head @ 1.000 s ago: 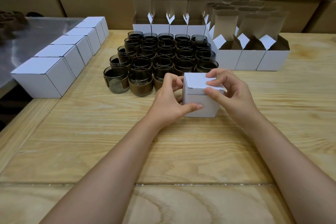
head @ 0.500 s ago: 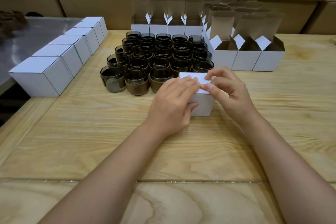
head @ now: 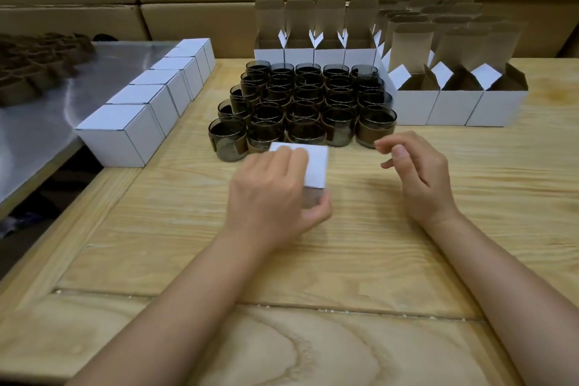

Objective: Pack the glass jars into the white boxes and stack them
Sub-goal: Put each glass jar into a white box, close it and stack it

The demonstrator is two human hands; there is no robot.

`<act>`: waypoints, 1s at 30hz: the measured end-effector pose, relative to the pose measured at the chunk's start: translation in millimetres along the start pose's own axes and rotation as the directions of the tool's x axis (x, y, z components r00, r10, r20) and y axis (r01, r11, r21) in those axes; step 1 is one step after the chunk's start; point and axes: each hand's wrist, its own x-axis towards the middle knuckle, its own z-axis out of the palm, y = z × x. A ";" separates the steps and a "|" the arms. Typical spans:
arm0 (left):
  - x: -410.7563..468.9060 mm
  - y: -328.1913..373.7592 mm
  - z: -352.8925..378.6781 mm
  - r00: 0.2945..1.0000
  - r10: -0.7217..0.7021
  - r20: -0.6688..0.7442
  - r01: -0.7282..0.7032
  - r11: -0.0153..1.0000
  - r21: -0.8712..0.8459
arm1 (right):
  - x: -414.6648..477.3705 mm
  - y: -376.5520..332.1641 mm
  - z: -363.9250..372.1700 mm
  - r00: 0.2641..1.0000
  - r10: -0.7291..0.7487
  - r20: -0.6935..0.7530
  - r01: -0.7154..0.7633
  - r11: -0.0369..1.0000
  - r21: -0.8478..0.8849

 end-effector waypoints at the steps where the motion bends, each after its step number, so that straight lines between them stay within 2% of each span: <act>1: -8.2 -12.9 -6.2 1.000 0.000 0.008 -0.001 0.999 0.045 | 0.1 0.9 0.6 1.000 0.014 0.001 -0.014 1.000 -0.002; 5: -40.7 -70.0 -29.4 0.997 -0.037 0.065 0.022 0.976 0.215 | -0.1 2.3 3.5 0.997 0.075 0.036 -0.075 0.997 -0.006; 11: -75.2 -143.3 -51.5 0.992 -0.116 0.048 0.090 0.923 0.373 | 1.0 1.8 1.3 0.993 0.117 0.026 -0.116 0.993 -0.018; 21: -101.2 -198.9 -56.9 0.966 -0.249 0.062 0.213 0.913 0.348 | 1.1 0.7 0.3 0.990 0.140 0.029 -0.139 0.990 -0.023; 25: -105.2 -208.7 -56.3 0.905 -0.424 0.034 0.393 0.864 0.314 | 1.2 1.9 1.0 0.990 0.139 0.032 -0.138 0.990 -0.031; 30: -101.1 -213.0 -52.6 0.875 -0.479 0.069 0.436 0.842 0.316 | 1.9 2.9 0.8 0.989 0.143 0.038 -0.142 0.989 -0.043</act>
